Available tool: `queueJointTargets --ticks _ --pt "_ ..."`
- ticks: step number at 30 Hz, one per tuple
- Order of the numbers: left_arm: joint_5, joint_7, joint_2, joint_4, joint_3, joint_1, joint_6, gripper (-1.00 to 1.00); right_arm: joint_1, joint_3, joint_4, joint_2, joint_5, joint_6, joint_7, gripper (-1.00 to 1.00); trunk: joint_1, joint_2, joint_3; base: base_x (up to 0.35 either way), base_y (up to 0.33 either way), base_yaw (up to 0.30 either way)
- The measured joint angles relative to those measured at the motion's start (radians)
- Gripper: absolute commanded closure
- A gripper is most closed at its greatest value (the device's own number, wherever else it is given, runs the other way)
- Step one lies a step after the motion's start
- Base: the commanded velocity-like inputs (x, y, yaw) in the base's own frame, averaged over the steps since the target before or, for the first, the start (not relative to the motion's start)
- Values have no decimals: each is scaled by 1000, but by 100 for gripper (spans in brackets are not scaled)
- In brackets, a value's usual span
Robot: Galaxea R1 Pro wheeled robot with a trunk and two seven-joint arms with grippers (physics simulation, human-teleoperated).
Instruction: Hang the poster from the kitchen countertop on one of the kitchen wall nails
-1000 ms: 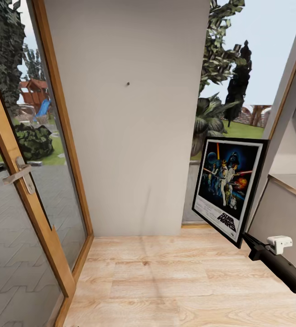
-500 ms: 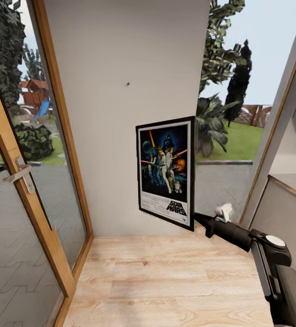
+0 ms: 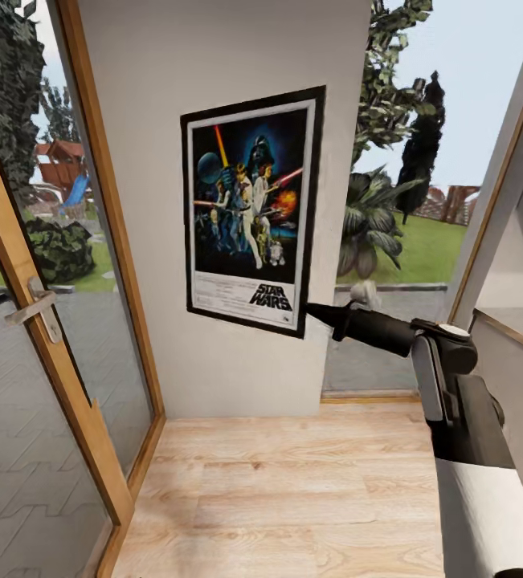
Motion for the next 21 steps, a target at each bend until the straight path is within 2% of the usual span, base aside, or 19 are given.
queueJointTargets --ticks 1,3,4,9,15,21 --pt "0 0 0 0 0 0 0 -100 -16 8 0 0 -34 1 -1 100 0 0 0 0 0 0" --pt "0 0 0 0 0 0 0 -100 -44 18 0 0 -128 16 -1 100 0 0 0 0 0 0" --pt "0 0 1 0 0 0 0 -100 -70 34 0 -1 -182 49 -1 100 0 0 0 0 0 0" --pt "0 0 1 0 1 0 0 -100 -112 45 2 -6 -209 73 -1 100 0 0 0 0 0 0" --pt "0 0 1 0 2 0 0 -100 -146 49 3 -7 -214 89 -1 100 0 0 0 0 0 0" --pt "0 0 1 0 2 0 0 -100 -163 51 4 -7 -216 172 -1 100 0 0 0 0 0 0"
